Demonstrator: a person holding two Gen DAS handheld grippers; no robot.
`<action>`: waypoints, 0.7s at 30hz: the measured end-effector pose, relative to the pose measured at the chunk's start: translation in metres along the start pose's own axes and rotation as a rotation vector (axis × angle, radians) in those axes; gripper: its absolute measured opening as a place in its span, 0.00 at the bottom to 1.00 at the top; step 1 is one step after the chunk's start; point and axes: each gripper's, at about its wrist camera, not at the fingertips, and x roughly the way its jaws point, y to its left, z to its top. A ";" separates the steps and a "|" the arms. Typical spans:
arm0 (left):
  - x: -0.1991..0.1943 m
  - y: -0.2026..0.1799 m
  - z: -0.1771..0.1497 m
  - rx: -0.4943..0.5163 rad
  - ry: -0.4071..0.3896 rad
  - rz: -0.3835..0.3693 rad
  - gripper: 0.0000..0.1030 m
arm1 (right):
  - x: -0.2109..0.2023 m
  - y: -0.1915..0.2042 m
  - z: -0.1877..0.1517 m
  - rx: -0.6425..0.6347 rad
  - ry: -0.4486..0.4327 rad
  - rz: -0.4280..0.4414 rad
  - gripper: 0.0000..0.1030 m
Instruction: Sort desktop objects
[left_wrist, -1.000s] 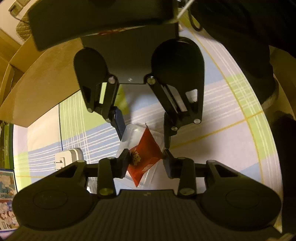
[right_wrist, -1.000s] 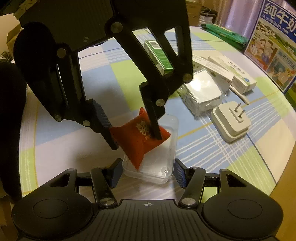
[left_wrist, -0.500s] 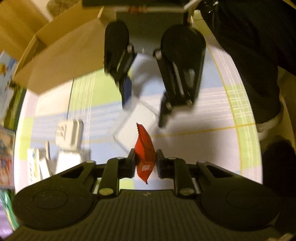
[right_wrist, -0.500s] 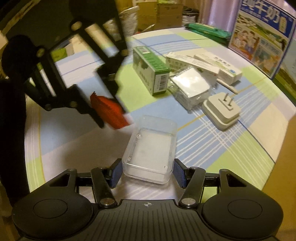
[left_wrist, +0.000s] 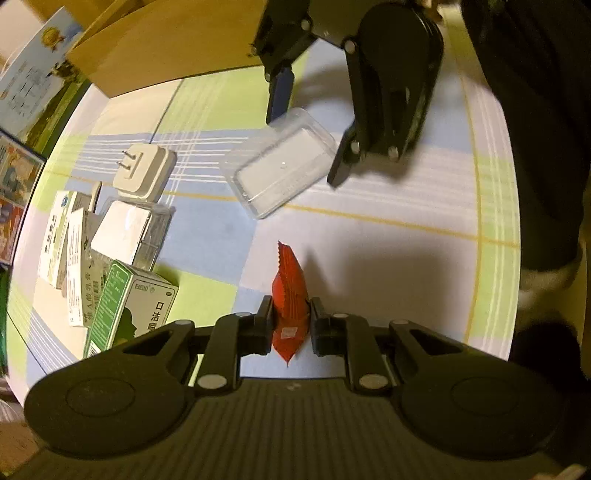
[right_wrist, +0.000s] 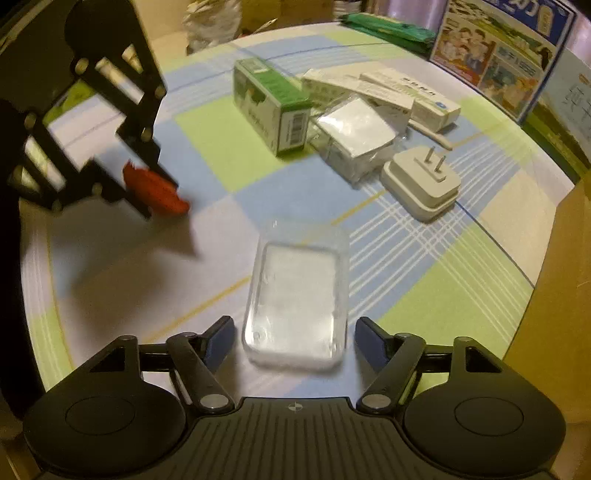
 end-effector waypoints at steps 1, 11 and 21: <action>0.000 0.005 0.002 -0.015 -0.006 -0.003 0.15 | 0.001 -0.001 0.002 0.015 -0.004 0.004 0.69; 0.003 0.021 0.009 -0.125 -0.050 -0.007 0.15 | 0.011 0.002 0.017 0.027 -0.001 -0.017 0.69; 0.020 0.025 0.010 -0.199 -0.075 -0.009 0.17 | 0.011 -0.001 0.016 0.042 -0.014 -0.014 0.61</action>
